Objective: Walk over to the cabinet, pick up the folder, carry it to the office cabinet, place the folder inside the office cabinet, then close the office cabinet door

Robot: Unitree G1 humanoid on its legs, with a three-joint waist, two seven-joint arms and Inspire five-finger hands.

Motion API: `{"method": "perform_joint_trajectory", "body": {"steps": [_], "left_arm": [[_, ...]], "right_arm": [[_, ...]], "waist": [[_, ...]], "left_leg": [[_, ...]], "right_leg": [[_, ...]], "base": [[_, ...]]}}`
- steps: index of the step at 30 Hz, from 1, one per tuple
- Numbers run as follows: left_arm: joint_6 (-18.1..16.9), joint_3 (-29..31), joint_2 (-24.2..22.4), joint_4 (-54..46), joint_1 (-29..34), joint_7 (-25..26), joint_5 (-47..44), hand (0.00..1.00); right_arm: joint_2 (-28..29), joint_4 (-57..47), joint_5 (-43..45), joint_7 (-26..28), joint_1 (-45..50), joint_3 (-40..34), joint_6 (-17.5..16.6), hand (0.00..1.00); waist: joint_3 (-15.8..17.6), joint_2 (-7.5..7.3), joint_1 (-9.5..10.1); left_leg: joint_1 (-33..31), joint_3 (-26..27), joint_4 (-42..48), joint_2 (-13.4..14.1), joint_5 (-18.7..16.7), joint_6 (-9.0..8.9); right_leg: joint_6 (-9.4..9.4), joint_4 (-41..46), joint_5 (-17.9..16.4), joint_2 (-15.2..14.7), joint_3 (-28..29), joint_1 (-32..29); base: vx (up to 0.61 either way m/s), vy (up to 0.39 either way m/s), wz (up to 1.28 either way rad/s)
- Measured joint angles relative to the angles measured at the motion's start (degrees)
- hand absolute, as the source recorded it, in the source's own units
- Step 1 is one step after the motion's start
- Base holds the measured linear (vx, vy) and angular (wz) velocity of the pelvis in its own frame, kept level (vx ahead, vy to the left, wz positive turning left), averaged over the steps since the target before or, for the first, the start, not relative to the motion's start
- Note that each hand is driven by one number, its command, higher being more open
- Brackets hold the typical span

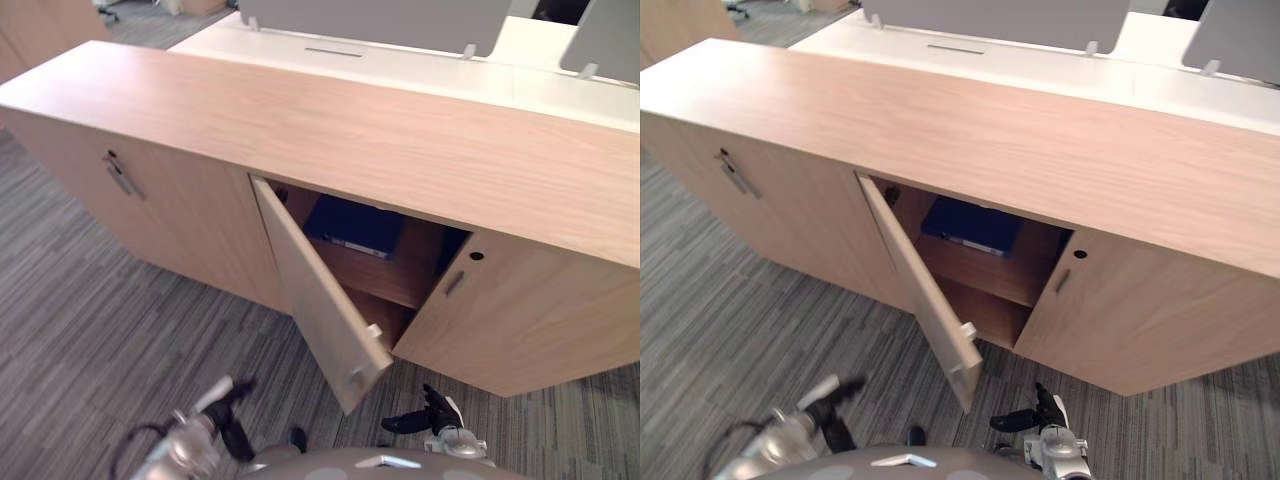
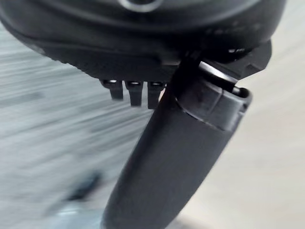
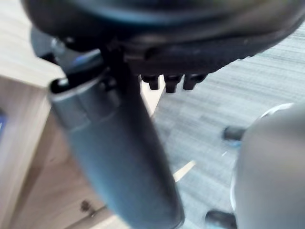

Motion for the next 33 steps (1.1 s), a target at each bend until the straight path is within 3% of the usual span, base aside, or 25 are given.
{"method": "perform_joint_trajectory", "body": {"steps": [1,3,5,7,9,12,15,18,23,33], "left_arm": [[-3.6,7.1,1.9,-11.2,2.1,-1.3,-9.7,1.0],[-6.9,11.8,1.0,-15.9,-0.9,-1.6,-16.7,1.0],[-8.4,12.6,0.1,-16.1,-4.5,-1.5,-20.8,1.0],[-8.3,11.2,-4.6,-16.0,-6.7,-1.0,-20.9,1.0],[-8.0,7.8,-9.6,-14.9,-7.0,-0.9,-20.7,1.0],[-6.5,3.2,-17.5,-6.2,-8.0,0.3,-17.3,1.0],[-3.9,2.4,-21.1,0.7,-8.4,3.9,-14.0,1.0],[-3.7,0.2,-22.6,1.4,-8.5,5.2,-13.9,1.0],[-3.7,-2.5,-24.7,1.4,-9.9,6.4,-11.6,1.0],[-3.7,-4.8,-25.9,4.0,-11.4,8.0,-9.4,1.0]], "right_arm": [[-0.5,0.1,0.0,0.4,0.8,-1.0,0.0,1.0],[-2.1,0.1,0.0,0.7,1.5,-1.0,0.0,1.0],[-2.8,0.1,-0.1,1.3,1.7,-1.0,0.0,1.0],[-3.2,0.1,-0.1,2.0,1.7,-1.4,0.1,1.0],[-3.3,0.1,-0.1,2.0,1.8,-1.4,0.1,1.0],[-2.4,0.1,-0.1,1.9,1.8,-2.0,0.1,1.0],[-1.1,0.1,0.0,1.4,2.0,-3.1,0.1,1.0],[-1.1,0.2,-0.1,1.0,3.6,-3.6,0.1,1.0],[-1.2,0.6,0.0,0.4,4.1,-5.4,0.3,1.0],[-1.1,0.6,0.0,0.1,4.1,-5.5,0.5,1.0]], "waist": [[-0.1,0.33,0.68],[-0.9,0.81,1.05],[-1.7,2.11,0.87],[-2.1,3.0,0.24],[-2.1,2.99,-0.11],[-1.8,1.94,-0.48],[-1.3,0.24,-0.93],[-1.6,-0.33,-1.19],[-1.5,0.86,-2.65],[-1.6,1.18,-3.46]], "left_leg": [[0.6,-0.2,0.0,0.0,0.0,0.0],[1.5,-0.2,0.0,-0.4,-0.2,0.24],[1.7,-0.1,0.0,-0.7,-0.2,0.34],[1.7,0.1,-0.1,-0.9,-0.3,0.54],[2.0,0.1,-0.2,-0.8,-0.3,0.57],[2.1,0.3,-0.3,-0.2,-0.3,0.49],[1.9,1.1,-0.2,0.4,-0.4,-0.11],[1.4,1.4,0.0,0.5,-0.6,-0.37],[1.7,2.6,0.0,0.6,-0.8,-0.66],[2.4,4.9,-0.1,2.1,-1.1,-0.99]], "right_leg": [[-0.09,-0.2,-0.2,0.0,-0.3,0.9],[-0.1,-0.1,-0.2,-0.4,-0.3,1.8],[-0.04,-0.1,-0.3,-0.7,-0.1,1.9],[0.06,-0.1,-0.2,-0.9,0.3,1.5],[0.08,-0.2,-0.2,-0.8,0.4,1.7],[0.09,-0.3,-0.3,-0.2,0.7,1.6],[-0.3,-0.4,-0.3,0.4,1.3,1.2],[-0.41,-0.5,-0.3,0.8,1.5,0.8],[-0.51,-0.8,-0.2,0.9,2.3,0.9],[-1.09,-0.9,0.5,1.7,4.7,0.0]], "base": [[0.04,-0.035,0.18],[0.01,-0.005,0.06],[-0.03,0.029,-0.06],[-0.06,0.017,-0.08],[-0.06,0.004,-0.04],[-0.04,-0.026,-0.03],[0.0,-0.031,-0.11],[0.05,-0.035,-0.06],[0.04,-0.008,-0.09],[-0.04,-0.005,-0.14]]}}
